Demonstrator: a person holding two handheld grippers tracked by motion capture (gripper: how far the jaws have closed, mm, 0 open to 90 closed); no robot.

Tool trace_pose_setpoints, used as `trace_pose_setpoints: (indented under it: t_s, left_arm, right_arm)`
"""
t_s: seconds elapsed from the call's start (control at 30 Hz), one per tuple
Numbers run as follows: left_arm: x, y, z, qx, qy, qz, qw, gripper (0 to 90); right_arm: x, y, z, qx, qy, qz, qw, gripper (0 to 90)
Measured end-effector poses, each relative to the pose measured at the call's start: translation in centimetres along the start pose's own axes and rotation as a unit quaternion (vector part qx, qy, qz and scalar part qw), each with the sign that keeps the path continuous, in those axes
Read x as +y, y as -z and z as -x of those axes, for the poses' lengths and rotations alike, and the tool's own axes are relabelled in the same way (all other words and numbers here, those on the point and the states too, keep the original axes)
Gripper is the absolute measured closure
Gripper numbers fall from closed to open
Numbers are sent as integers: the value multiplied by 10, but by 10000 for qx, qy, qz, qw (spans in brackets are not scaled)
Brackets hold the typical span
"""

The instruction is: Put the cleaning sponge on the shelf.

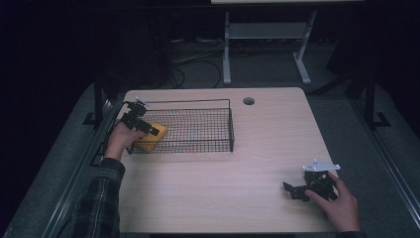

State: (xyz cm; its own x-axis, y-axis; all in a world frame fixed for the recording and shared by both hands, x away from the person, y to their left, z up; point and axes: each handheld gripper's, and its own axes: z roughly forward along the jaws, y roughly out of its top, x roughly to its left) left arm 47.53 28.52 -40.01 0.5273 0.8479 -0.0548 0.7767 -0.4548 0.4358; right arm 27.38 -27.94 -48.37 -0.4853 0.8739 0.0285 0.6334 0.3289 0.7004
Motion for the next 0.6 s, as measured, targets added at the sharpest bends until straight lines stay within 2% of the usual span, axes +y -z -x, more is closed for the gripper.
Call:
trace_pose_setpoints:
  t_s: [0.33,0.6]
  left_arm:
    - [4,25,6,8,-52,322,9995,184]
    - [2,40,11,61,-105,435,9990,184]
  right_arm:
    - [0,0,0,1,3,5,10000,2]
    - [0,0,0,1,3,5,10000,2]
